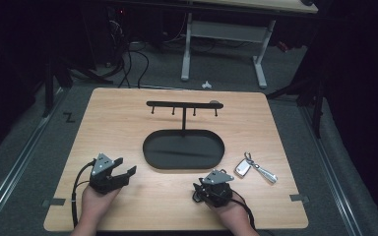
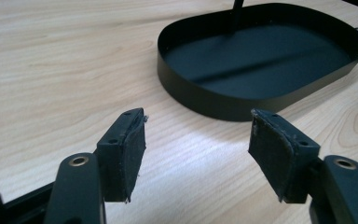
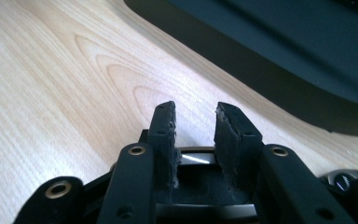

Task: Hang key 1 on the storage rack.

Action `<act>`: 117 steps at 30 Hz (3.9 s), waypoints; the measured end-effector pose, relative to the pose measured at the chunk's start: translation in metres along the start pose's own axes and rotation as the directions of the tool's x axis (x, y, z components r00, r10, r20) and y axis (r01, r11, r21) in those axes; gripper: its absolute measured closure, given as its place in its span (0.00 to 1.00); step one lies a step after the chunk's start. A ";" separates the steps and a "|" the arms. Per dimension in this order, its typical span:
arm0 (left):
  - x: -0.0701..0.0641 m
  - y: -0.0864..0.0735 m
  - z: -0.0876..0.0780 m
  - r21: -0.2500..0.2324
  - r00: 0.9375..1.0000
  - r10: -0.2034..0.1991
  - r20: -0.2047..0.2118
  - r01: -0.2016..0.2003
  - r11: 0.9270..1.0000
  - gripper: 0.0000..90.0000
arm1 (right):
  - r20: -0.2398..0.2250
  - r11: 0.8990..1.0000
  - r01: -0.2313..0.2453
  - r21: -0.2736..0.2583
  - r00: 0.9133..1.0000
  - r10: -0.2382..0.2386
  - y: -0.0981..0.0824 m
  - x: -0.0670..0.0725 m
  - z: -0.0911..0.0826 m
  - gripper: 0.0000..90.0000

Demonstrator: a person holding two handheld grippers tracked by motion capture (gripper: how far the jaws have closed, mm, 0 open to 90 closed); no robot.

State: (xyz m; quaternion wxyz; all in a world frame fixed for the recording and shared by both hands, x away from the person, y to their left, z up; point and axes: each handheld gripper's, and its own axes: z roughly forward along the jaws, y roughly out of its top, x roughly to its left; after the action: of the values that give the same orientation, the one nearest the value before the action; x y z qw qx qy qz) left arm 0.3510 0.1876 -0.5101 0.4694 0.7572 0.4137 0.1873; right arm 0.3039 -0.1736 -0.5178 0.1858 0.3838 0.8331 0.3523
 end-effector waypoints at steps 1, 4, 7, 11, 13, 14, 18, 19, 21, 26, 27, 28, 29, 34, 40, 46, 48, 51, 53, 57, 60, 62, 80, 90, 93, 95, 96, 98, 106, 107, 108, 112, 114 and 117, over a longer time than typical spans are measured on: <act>-0.001 0.002 0.002 -0.001 1.000 0.004 0.003 -0.004 1.000 0.41 | 0.000 1.000 0.000 0.000 1.000 0.000 0.000 0.000 0.000 0.76; -0.003 0.005 0.008 -0.007 1.000 0.010 0.017 -0.010 1.000 0.41 | 0.004 1.000 0.009 -0.003 1.000 -0.008 -0.005 0.001 -0.006 0.76; -0.006 0.009 0.015 -0.001 0.999 0.022 0.030 -0.022 1.000 0.41 | 0.018 1.000 -0.008 -0.027 1.000 0.008 -0.011 0.000 -0.017 0.71; -0.009 0.013 0.020 -0.008 0.998 0.033 0.044 -0.033 0.999 0.41 | 0.058 0.995 -0.083 -0.063 0.995 0.086 -0.019 -0.003 -0.033 0.57; -0.011 0.015 0.023 -0.015 0.998 0.032 0.050 -0.031 0.999 0.41 | 0.072 0.987 -0.141 -0.072 0.987 0.146 -0.022 -0.006 -0.036 0.54; -0.010 0.015 0.025 -0.017 0.998 0.022 0.057 -0.021 1.000 0.41 | 0.070 0.983 -0.171 -0.073 0.982 0.176 -0.023 -0.007 -0.037 0.53; -0.013 0.017 0.026 -0.023 0.998 0.029 0.054 -0.028 0.999 0.41 | 0.090 0.980 -0.196 -0.038 0.976 0.199 -0.027 -0.007 -0.032 0.54; -0.014 0.017 0.026 -0.022 0.998 0.033 0.053 -0.032 0.999 0.41 | 0.093 0.978 -0.206 -0.031 0.974 0.208 -0.028 -0.008 -0.031 0.55; -0.014 0.017 0.027 -0.011 0.998 0.036 0.053 -0.036 0.999 0.41 | 0.095 0.971 -0.238 -0.019 0.966 0.238 -0.031 -0.010 -0.032 0.56; -0.016 0.016 0.029 0.004 0.997 0.047 0.057 -0.047 0.999 0.41 | 0.078 0.955 -0.295 0.032 0.953 0.292 -0.037 -0.016 -0.034 0.59; -0.016 0.016 0.029 0.004 0.997 0.047 0.057 -0.047 0.999 0.41 | 0.078 0.955 -0.295 0.032 0.953 0.292 -0.037 -0.016 -0.034 0.59; -0.016 0.016 0.029 0.006 0.997 0.054 0.051 -0.054 0.999 0.41 | 0.077 0.952 -0.303 0.037 0.951 0.299 -0.038 -0.019 -0.036 0.70; -0.016 0.016 0.029 0.006 0.997 0.054 0.051 -0.054 0.999 0.41 | 0.087 0.954 -0.296 0.038 0.952 0.292 -0.038 -0.019 -0.037 0.74; -0.014 0.014 0.027 0.011 0.997 0.056 0.053 -0.056 0.998 0.41 | 0.108 0.961 -0.272 0.055 0.958 0.265 -0.040 -0.024 -0.040 0.85; -0.014 0.013 0.023 0.018 0.996 0.072 0.053 -0.073 0.997 0.41 | 0.118 0.976 -0.204 0.071 0.974 0.195 -0.040 -0.028 -0.042 0.81; -0.014 0.010 0.018 0.008 0.996 0.061 0.062 -0.061 0.998 0.41 | 0.095 0.969 -0.238 0.057 0.968 0.232 -0.042 -0.031 -0.047 0.66; -0.014 0.011 0.020 0.011 0.996 0.065 0.062 -0.066 0.998 0.41 | 0.100 0.971 -0.229 0.063 0.970 0.222 -0.045 -0.032 -0.048 0.60; -0.015 0.013 0.025 0.010 0.996 0.069 0.063 -0.070 0.998 0.41 | 0.107 0.971 -0.233 0.055 0.968 0.226 -0.048 -0.034 -0.051 0.61; -0.016 0.015 0.027 0.001 0.996 0.061 0.071 -0.061 0.998 0.41 | 0.097 0.970 -0.236 0.054 0.968 0.230 -0.050 -0.034 -0.053 0.64; -0.019 0.018 0.031 -0.002 0.995 0.078 0.069 -0.078 0.997 0.40 | 0.074 0.972 -0.219 0.084 0.974 0.213 -0.053 -0.035 -0.054 0.74; -0.022 0.020 0.035 -0.002 0.993 0.085 0.079 -0.085 0.996 0.40 | 0.081 0.971 -0.223 0.087 0.973 0.216 -0.054 -0.034 -0.056 0.81; -0.024 0.020 0.036 0.003 0.992 0.097 0.083 -0.097 0.995 0.40 | 0.093 0.972 -0.210 0.102 0.975 0.201 -0.055 -0.035 -0.060 0.86; -0.026 0.028 0.032 0.017 0.991 0.078 0.109 -0.080 0.997 0.37 | 0.068 0.967 -0.247 0.057 0.968 0.243 -0.059 -0.055 -0.079 0.66; -0.042 0.037 0.021 0.049 0.986 0.134 0.097 -0.139 0.989 0.34 | 0.092 0.966 -0.257 0.004 0.962 0.256 -0.047 -0.055 -0.073 0.60; -0.037 0.034 0.017 0.078 0.985 0.149 0.083 -0.155 0.985 0.32 | 0.078 0.974 -0.224 0.014 0.972 0.222 -0.043 -0.052 -0.067 0.60; -0.031 0.030 0.011 0.058 0.988 0.137 0.075 -0.141 0.988 0.33 | 0.080 0.976 -0.218 0.021 0.973 0.216 -0.041 -0.052 -0.065 0.60; -0.029 0.026 0.008 0.037 0.989 0.129 0.071 -0.132 0.991 0.35 | 0.083 0.977 -0.213 0.024 0.974 0.210 -0.039 -0.052 -0.063 0.60; -0.025 0.020 0.005 0.018 0.989 0.133 0.067 -0.134 0.991 0.38 | 0.095 0.978 -0.207 0.042 0.975 0.202 -0.033 -0.052 -0.056 0.57; -0.012 0.009 0.001 0.010 0.987 0.140 0.083 -0.142 0.990 0.42 | 0.081 0.980 -0.174 0.091 0.983 0.167 -0.014 -0.051 -0.044 0.52; -0.013 0.007 0.001 0.013 0.985 0.150 0.091 -0.152 0.988 0.42 | 0.077 0.980 -0.165 0.109 0.985 0.158 -0.010 -0.051 -0.042 0.52; -0.014 0.006 0.002 0.018 0.981 0.173 0.087 -0.175 0.984 0.42 | 0.067 0.979 -0.142 0.147 0.989 0.134 -0.003 -0.051 -0.037 0.51; -0.015 0.006 0.004 0.017 0.979 0.189 0.082 -0.191 0.982 0.42 | 0.061 0.968 -0.132 0.214 0.991 0.122 0.006 -0.054 -0.032 0.50; -0.015 0.006 0.004 0.014 0.977 0.194 0.084 -0.196 0.980 0.42 | 0.057 0.957 -0.135 0.257 0.991 0.125 0.012 -0.056 -0.030 0.50; -0.017 0.005 0.004 0.008 0.975 0.216 0.059 -0.217 0.976 0.41 | 0.042 0.936 -0.147 0.319 0.989 0.141 0.018 -0.060 -0.026 0.48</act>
State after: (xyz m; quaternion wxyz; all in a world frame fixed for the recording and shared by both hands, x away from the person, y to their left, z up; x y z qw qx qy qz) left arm 0.3462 0.1705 -0.5059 0.4526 0.8062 0.3163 0.2125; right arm 0.3364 -0.2233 -0.4851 0.1024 0.4722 0.8472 0.2209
